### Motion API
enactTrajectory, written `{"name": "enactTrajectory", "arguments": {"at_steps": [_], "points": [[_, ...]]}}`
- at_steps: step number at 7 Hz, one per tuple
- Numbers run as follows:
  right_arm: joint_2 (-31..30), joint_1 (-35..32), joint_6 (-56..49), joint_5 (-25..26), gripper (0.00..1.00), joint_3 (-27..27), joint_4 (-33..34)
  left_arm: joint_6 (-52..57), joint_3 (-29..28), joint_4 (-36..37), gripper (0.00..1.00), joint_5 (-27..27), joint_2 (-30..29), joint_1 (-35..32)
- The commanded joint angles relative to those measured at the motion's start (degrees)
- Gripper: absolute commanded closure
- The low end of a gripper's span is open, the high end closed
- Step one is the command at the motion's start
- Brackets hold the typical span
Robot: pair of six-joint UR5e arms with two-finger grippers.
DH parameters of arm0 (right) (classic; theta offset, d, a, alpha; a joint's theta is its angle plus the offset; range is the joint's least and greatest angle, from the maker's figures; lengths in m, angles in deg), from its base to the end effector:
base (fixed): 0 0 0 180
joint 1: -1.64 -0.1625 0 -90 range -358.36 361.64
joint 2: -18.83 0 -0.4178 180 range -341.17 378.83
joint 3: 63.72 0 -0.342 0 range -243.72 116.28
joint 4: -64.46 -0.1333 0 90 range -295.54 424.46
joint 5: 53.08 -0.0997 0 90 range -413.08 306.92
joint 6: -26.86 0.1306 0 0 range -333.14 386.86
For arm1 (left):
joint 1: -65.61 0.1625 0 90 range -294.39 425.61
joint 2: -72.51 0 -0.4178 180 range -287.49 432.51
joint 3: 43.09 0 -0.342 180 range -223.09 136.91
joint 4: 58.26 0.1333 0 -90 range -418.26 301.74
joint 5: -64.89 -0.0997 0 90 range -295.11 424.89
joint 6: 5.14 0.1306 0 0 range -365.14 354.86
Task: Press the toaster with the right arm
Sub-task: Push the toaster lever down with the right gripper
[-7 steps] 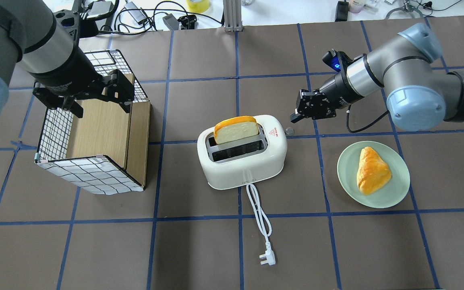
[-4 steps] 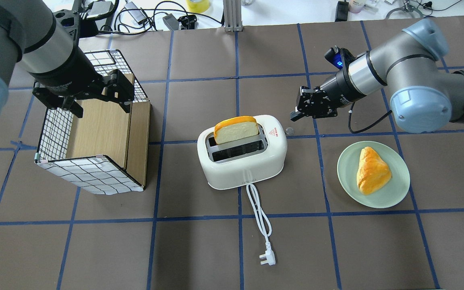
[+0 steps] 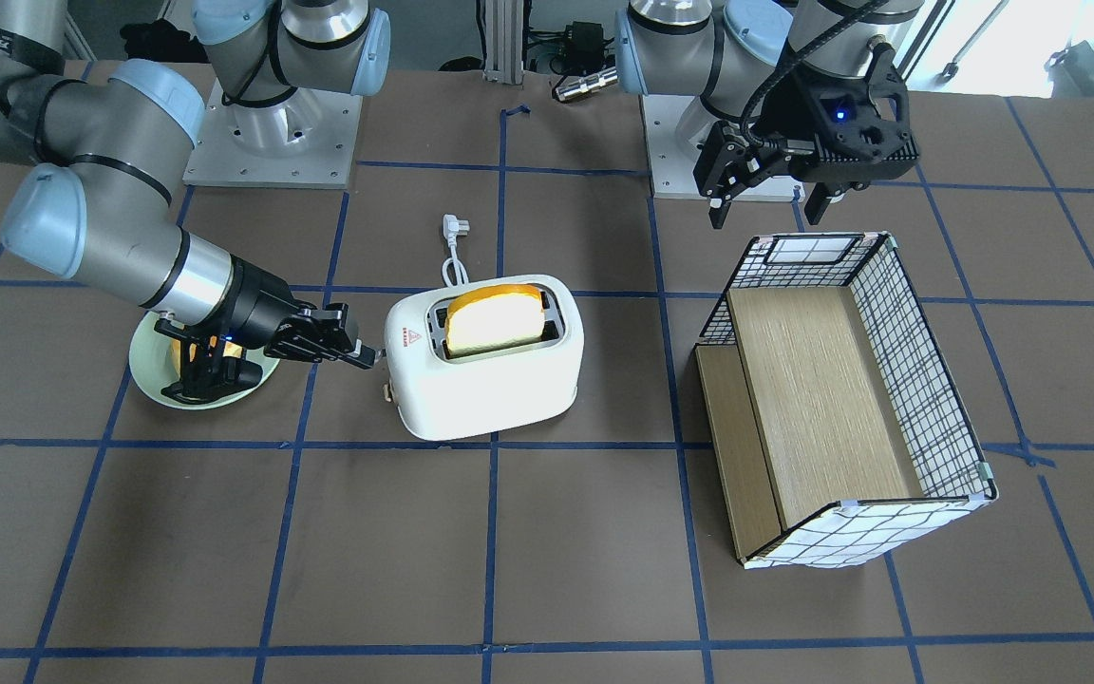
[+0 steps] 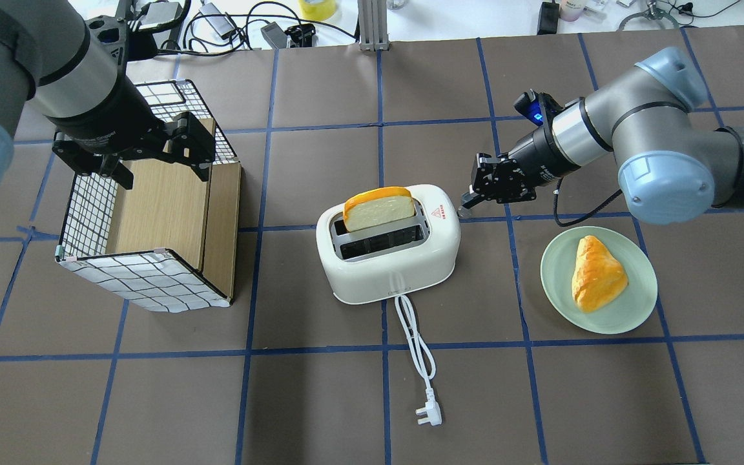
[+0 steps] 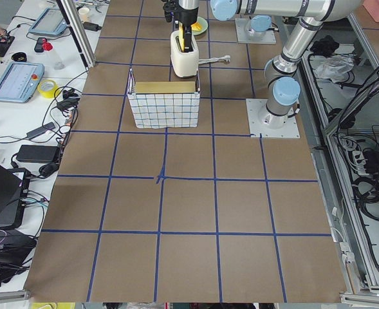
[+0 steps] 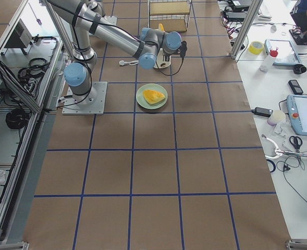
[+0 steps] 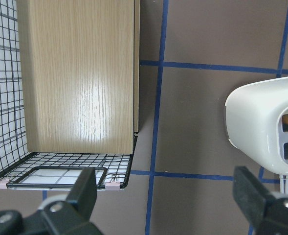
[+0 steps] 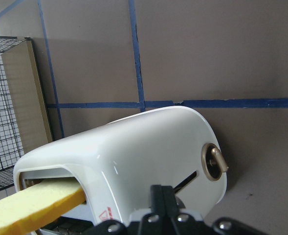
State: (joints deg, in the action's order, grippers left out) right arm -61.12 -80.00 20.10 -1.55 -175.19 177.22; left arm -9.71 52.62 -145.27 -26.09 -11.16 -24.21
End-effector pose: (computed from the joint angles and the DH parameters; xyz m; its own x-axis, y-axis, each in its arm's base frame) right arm 0.1472 -0.4739 0.2789 -0.7725 0.0910 -0.6285 0.0531 0.9955 0.0789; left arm -0.1298 -0.4040 0.4574 -0.9964 -0.0837 -0.0120 -0.0828 0.9945 -0.0641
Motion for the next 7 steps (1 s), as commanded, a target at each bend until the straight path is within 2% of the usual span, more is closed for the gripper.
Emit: {"name": "enactTrajectory", "arguments": {"at_steps": [1,7], "points": [[0.83,-0.01,-1.66,-0.03,1.0,-0.23,0.18,0.0,0.0,0.0,0.0,0.01,0.0,0.0],[3.83,-0.01,-4.75,0.5,1.0,-0.76,2.11,0.0,0.0,0.0,0.0,0.01,0.0,0.0]]}}
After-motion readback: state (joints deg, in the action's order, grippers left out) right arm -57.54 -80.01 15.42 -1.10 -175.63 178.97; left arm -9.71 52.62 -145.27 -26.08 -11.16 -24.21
